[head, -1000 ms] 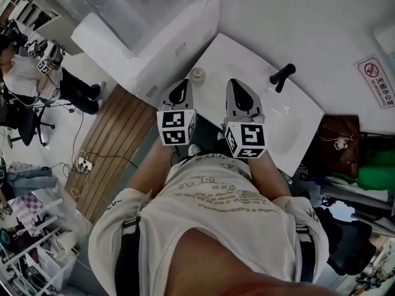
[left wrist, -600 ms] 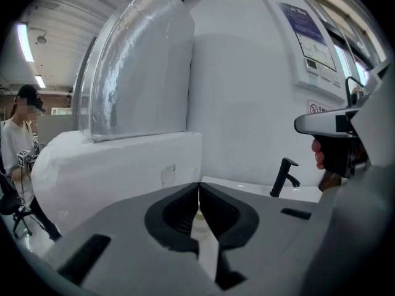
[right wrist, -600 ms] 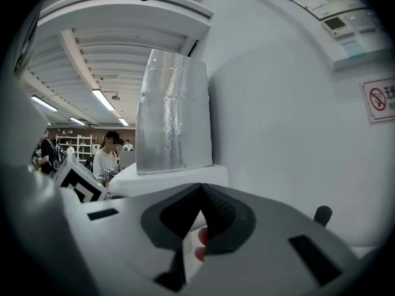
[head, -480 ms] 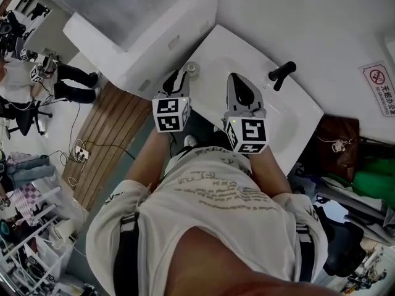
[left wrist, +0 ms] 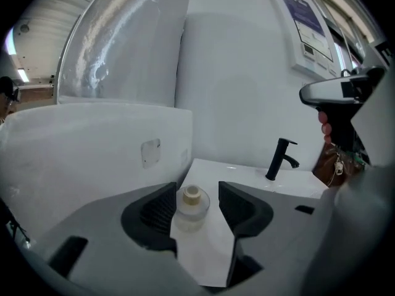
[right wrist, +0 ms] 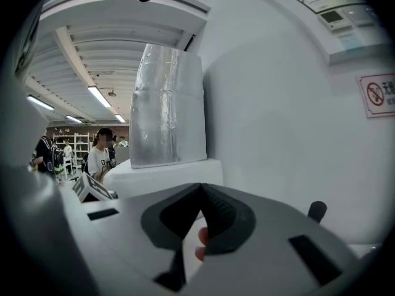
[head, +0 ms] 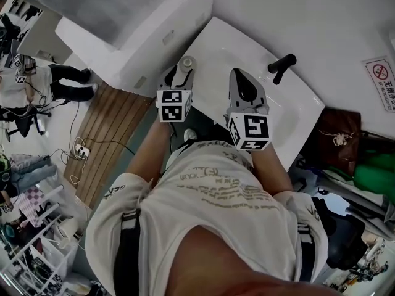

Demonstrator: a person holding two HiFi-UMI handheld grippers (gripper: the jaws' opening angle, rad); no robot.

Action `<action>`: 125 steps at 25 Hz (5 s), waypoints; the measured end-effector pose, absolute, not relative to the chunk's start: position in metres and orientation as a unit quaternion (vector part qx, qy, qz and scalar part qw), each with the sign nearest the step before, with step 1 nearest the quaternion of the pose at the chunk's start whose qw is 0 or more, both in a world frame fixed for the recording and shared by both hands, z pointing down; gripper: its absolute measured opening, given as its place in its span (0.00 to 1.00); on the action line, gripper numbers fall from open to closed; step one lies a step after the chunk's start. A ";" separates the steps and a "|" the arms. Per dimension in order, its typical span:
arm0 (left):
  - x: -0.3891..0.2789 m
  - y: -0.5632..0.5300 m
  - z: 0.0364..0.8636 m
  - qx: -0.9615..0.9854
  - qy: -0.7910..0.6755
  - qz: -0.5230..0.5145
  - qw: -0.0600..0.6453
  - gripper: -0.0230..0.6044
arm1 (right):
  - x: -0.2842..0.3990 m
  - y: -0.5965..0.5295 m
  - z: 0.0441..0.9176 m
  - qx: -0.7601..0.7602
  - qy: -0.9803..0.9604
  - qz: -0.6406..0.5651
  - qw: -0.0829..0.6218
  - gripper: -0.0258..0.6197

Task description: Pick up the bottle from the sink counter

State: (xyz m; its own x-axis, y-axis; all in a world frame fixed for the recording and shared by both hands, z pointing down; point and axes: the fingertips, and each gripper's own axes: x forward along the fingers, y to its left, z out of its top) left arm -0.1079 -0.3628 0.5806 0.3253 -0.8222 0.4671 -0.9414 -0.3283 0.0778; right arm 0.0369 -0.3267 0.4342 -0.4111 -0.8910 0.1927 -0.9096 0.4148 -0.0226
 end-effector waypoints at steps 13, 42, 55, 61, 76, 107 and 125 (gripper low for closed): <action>-0.099 -0.381 0.648 0.774 -0.559 0.261 0.141 0.49 | 0.061 -0.329 0.445 0.558 -0.822 0.067 0.093 0.07; -0.089 -0.421 0.701 0.774 -0.552 0.245 0.190 0.59 | 0.090 -0.320 0.460 0.586 -0.797 0.077 0.123 0.07; -0.089 -0.419 0.702 0.775 -0.548 0.262 0.173 0.59 | 0.094 -0.317 0.457 0.589 -0.796 0.073 0.123 0.07; -0.097 -0.403 0.703 0.765 -0.556 0.259 0.197 0.59 | 0.093 -0.313 0.461 0.585 -0.798 0.087 0.117 0.07; -0.107 -0.380 0.634 0.760 -0.571 0.251 0.182 0.59 | 0.075 -0.316 0.460 0.563 -0.815 0.115 0.075 0.07; -0.105 -0.329 0.492 0.783 -0.574 0.196 0.137 0.59 | 0.013 -0.333 0.451 0.507 -0.858 0.075 0.038 0.07; -0.104 -0.329 0.496 0.793 -0.560 0.195 0.141 0.59 | 0.009 -0.331 0.454 0.504 -0.859 0.079 0.040 0.07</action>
